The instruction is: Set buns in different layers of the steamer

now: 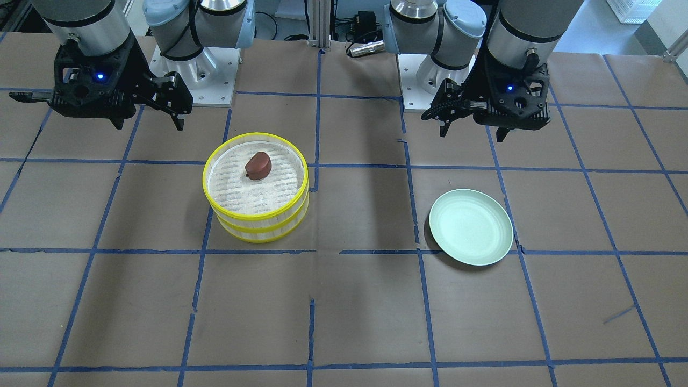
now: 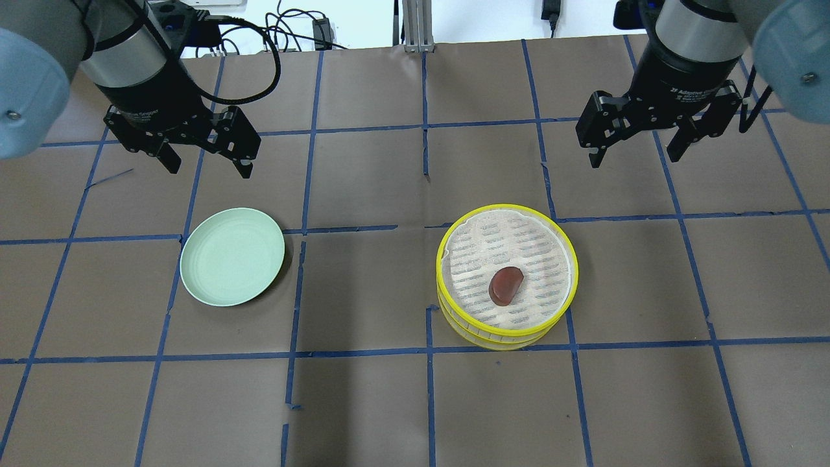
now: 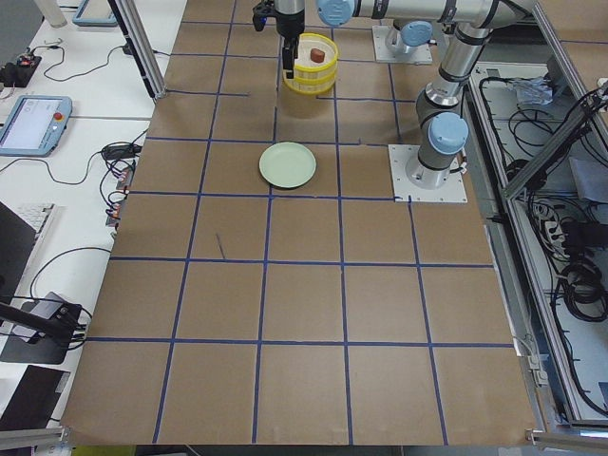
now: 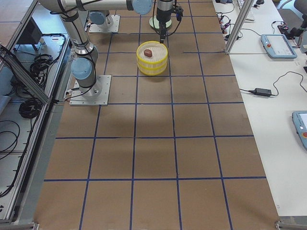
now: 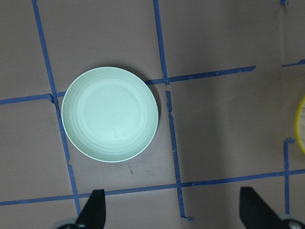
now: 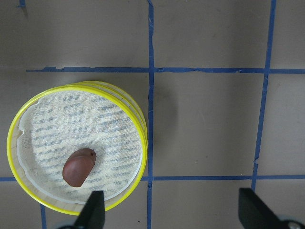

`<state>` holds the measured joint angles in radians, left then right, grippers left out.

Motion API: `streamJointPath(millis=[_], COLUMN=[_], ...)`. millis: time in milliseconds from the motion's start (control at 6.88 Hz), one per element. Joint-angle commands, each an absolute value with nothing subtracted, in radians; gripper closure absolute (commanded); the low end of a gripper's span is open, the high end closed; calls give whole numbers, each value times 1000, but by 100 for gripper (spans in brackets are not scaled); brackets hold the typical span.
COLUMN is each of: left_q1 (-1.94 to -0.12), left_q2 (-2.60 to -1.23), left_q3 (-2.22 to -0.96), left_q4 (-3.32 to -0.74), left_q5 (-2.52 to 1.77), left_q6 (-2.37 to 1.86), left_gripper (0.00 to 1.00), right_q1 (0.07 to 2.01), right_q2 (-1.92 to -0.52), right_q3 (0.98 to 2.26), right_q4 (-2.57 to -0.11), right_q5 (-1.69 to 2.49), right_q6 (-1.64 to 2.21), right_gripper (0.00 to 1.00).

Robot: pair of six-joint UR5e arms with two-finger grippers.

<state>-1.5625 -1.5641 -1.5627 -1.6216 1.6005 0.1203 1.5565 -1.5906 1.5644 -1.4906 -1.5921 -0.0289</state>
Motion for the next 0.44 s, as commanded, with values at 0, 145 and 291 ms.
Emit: streamJointPath(millis=[0, 145, 291], left_q1=[-1540, -1540, -1542], left_q2=[-1580, -1582, -1582], left_q3=[-1537, -1540, -1542], left_q4=[-1641, -1646, -1647], left_q5=[1603, 1592, 1591], left_q6=[129, 127, 127], left_gripper=[0, 0, 0], right_q1=[1552, 1552, 1552], right_q2=[-1577, -1572, -1574], right_q3=[1521, 1519, 1520], right_q4=[-1441, -1431, -1431], right_q5=[-1582, -1583, -1583], right_q6=[-26, -26, -26], right_gripper=[0, 0, 0])
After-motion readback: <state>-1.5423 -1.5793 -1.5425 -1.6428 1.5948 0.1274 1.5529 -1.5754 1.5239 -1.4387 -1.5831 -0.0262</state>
